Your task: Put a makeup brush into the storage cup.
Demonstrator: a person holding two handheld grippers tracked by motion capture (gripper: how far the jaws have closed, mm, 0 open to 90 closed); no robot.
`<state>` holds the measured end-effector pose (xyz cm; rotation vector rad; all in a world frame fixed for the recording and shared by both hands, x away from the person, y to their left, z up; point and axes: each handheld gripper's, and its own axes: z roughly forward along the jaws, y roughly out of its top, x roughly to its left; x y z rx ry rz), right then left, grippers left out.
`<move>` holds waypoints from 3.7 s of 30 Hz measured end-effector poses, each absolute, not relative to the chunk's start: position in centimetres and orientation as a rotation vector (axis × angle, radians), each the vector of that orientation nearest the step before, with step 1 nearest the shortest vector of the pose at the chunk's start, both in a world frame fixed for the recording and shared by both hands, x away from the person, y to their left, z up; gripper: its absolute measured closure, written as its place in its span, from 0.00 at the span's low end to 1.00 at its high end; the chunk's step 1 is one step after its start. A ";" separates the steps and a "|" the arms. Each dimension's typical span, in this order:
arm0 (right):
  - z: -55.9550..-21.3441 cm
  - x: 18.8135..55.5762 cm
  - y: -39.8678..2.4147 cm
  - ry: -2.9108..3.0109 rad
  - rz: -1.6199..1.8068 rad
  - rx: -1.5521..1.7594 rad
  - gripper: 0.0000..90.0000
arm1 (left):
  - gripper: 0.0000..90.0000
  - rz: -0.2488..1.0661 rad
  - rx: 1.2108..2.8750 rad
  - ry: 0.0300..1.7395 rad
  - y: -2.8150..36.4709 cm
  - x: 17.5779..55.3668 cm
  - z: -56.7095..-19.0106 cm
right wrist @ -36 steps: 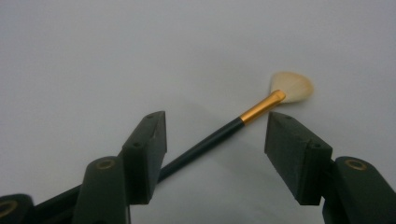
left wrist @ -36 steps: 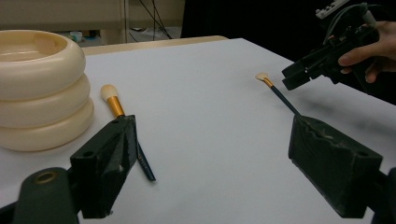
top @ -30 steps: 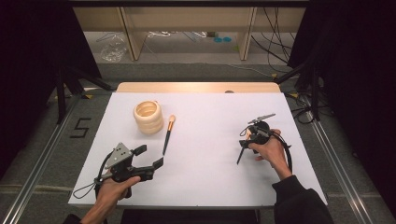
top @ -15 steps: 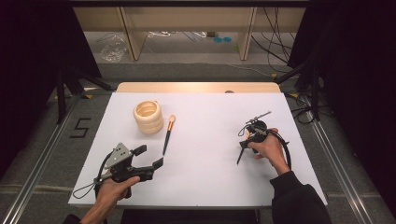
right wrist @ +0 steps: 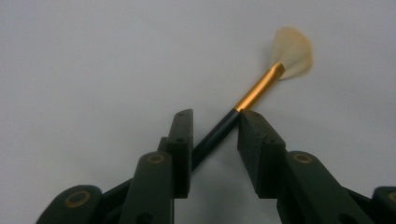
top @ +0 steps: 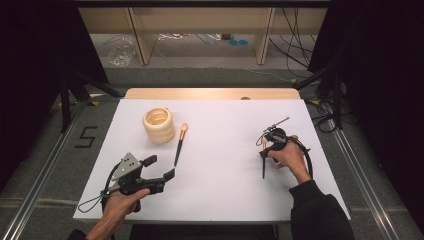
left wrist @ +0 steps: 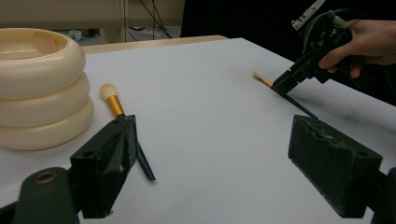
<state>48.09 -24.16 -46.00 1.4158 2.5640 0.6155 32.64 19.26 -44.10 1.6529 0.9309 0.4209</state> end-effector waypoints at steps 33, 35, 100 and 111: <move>-45.6 49.6 -23.6 2.630 0.452 1.384 0.90 | 0.18 0.420 1.646 0.932 19.3 32.6 -44.1; -45.6 49.7 -23.7 2.633 0.451 1.384 0.91 | 0.18 0.422 1.646 0.934 19.4 32.6 -44.1; -41.7 50.0 -22.6 2.623 0.720 1.168 0.94 | 0.18 0.434 1.637 0.941 19.5 32.6 -44.0; -39.4 49.0 -22.7 2.536 1.016 1.098 0.94 | 0.18 0.434 1.640 0.940 19.5 32.6 -44.0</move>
